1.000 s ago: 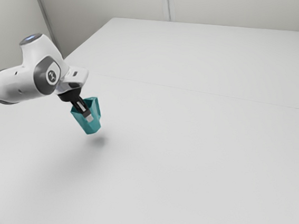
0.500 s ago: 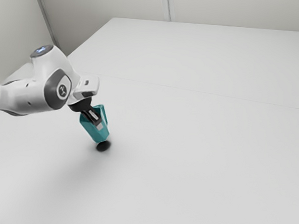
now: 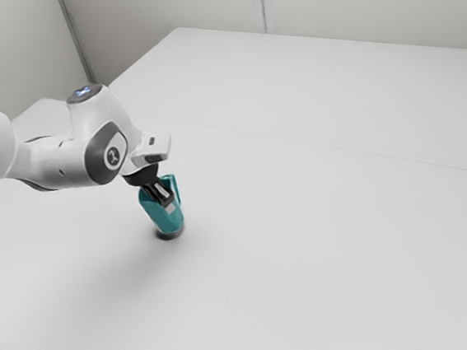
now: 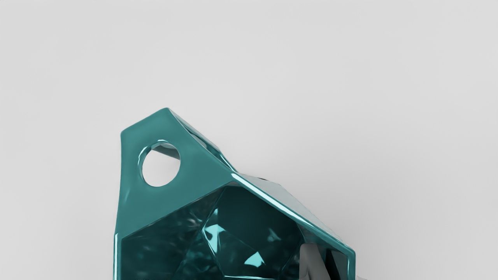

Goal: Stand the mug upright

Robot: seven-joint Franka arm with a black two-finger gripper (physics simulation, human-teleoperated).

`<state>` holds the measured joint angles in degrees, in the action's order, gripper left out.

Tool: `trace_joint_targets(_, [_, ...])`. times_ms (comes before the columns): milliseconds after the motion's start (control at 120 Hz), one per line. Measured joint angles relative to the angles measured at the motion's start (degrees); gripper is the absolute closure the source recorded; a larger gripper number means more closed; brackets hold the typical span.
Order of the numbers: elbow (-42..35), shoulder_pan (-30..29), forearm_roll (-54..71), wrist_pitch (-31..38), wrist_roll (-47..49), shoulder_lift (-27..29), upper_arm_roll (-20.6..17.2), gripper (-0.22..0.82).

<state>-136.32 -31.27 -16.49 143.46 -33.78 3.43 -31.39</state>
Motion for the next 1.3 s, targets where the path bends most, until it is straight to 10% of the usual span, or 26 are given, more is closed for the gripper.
trace_joint_targets(467, [-0.06,0.12,0.95,0.54,1.91,-0.8,-0.19,0.77])
trace_joint_targets(950, [-0.43,0.06,1.01,0.21,2.05,1.22,-0.98,0.19])
trace_joint_targets(1300, [5.07,-0.66,1.04,-8.64,1.99,6.11,-1.03,0.04])
